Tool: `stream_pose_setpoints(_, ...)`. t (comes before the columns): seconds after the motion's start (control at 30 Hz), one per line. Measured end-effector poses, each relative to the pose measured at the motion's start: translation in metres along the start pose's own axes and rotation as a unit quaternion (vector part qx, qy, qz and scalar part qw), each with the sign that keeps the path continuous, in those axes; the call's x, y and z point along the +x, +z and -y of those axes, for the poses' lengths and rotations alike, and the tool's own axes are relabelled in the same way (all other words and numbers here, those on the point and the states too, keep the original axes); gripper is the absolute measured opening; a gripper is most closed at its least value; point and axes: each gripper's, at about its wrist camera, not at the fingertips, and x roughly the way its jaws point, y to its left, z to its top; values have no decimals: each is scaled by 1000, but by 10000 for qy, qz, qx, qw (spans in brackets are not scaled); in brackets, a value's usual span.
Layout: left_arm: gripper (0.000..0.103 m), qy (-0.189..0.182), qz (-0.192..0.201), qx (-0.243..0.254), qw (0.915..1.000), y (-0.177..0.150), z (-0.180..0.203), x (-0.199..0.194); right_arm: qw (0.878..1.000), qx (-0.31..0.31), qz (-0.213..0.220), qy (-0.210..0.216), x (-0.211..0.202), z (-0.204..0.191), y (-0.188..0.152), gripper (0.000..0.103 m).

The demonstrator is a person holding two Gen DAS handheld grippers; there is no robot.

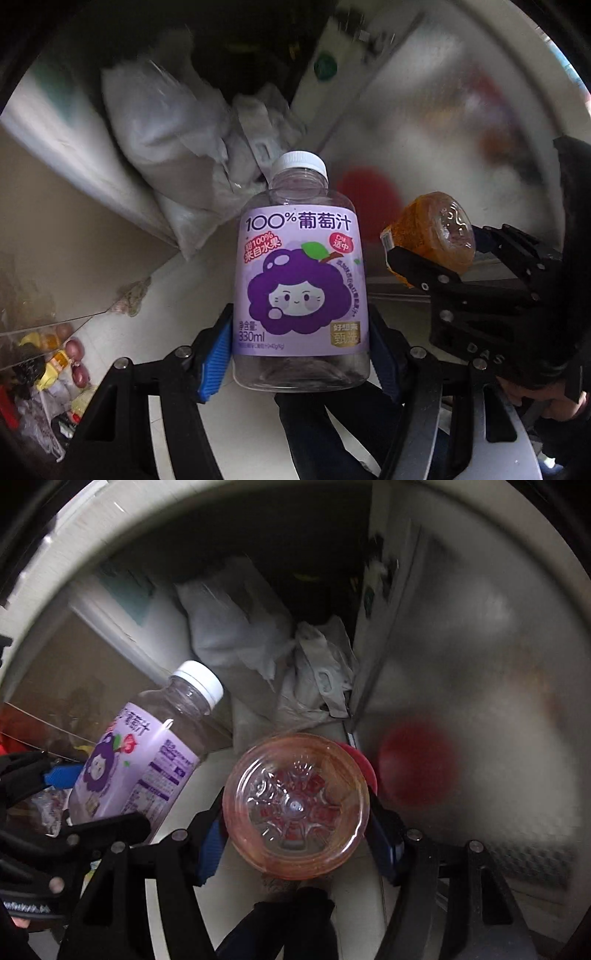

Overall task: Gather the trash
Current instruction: 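Open the left gripper over the red bin while the right gripper holds the orange lid above it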

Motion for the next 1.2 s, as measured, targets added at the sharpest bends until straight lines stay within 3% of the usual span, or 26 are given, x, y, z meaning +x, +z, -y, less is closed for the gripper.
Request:
stream_pose_setpoints(0.2,64,-69,-410,253,9988,5,2,88,9997,-28,-170,-176,71,22,-20,63)
stream_pose_setpoints(0.43,64,-84,-705,570,9958,11,1,139,9980,128,-503,-352,125,48,-27,63)
stream_pose_setpoints(0.67,64,-193,-819,610,9946,25,10,158,9963,410,-633,-406,138,66,-34,64)
stream_pose_setpoints(1.03,67,48,-746,1051,9916,41,25,161,9944,664,-690,-445,129,74,-43,64)
stream_pose_setpoints(1.2,67,119,-638,998,9929,41,16,156,9947,603,-720,-418,128,70,-45,64)
